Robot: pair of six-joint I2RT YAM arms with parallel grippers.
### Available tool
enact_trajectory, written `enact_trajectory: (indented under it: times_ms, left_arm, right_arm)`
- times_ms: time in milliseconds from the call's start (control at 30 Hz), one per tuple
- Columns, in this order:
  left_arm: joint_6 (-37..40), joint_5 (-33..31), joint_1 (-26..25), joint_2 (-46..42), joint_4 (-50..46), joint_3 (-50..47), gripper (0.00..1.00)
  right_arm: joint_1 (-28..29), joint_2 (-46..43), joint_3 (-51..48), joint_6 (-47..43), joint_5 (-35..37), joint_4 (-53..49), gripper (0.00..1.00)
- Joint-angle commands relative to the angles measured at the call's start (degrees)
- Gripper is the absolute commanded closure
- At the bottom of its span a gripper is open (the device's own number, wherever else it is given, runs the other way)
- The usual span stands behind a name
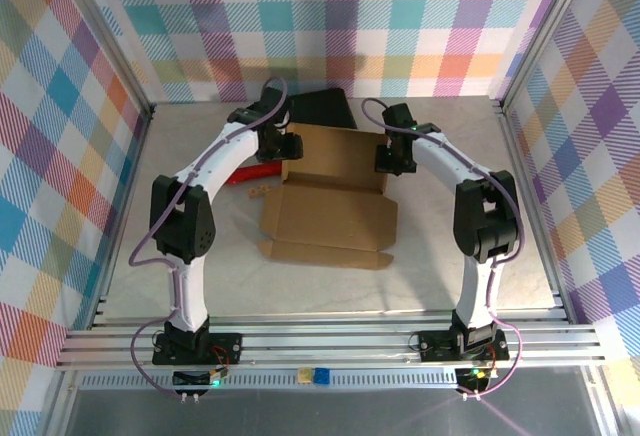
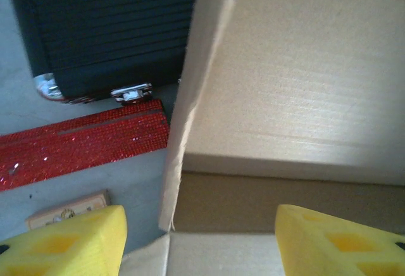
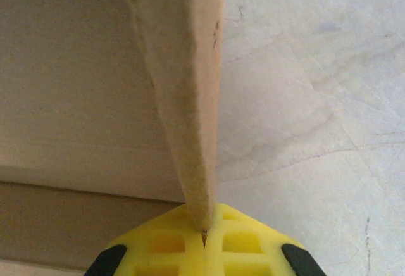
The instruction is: Fold the paper box
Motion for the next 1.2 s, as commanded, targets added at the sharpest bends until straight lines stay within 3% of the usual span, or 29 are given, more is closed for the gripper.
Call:
enact_trajectory:
  times_ms: [0, 267, 600, 900, 1167]
  left_arm:
    - [-7.2, -2.2, -0.7, -6.9, 1.1, -1.7, 0.39]
    - [-12.9, -0.2, -0.7, -13.2, 0.4, -3.6, 0.41]
    - [-17.7, 2.4, -1.0, -19.5, -1.9, -10.8, 0.41]
    - [-21.0, 2.5, -2.6, -23.1, -4.2, -11.3, 0.41]
    - [-25.2, 0.1, -5.2, -22.3, -13.3, -8.9, 0.36]
  right_arm:
    - [-1.2, 0.4, -4.1, 1.6, -3.3, -8.6, 1.00]
    - [-4.5, -2.9, -8.1, 2.4, -6.8, -9.3, 1.00]
    - [-11.4, -10.4, -16.5, 11.2, -12.6, -11.2, 1.00]
    - [-12.5, -11.3, -17.9, 21.8, -9.1, -17.5, 1.00]
    - [-15.3, -10.2, -19.7, 30.2, -9.4, -21.8, 1.00]
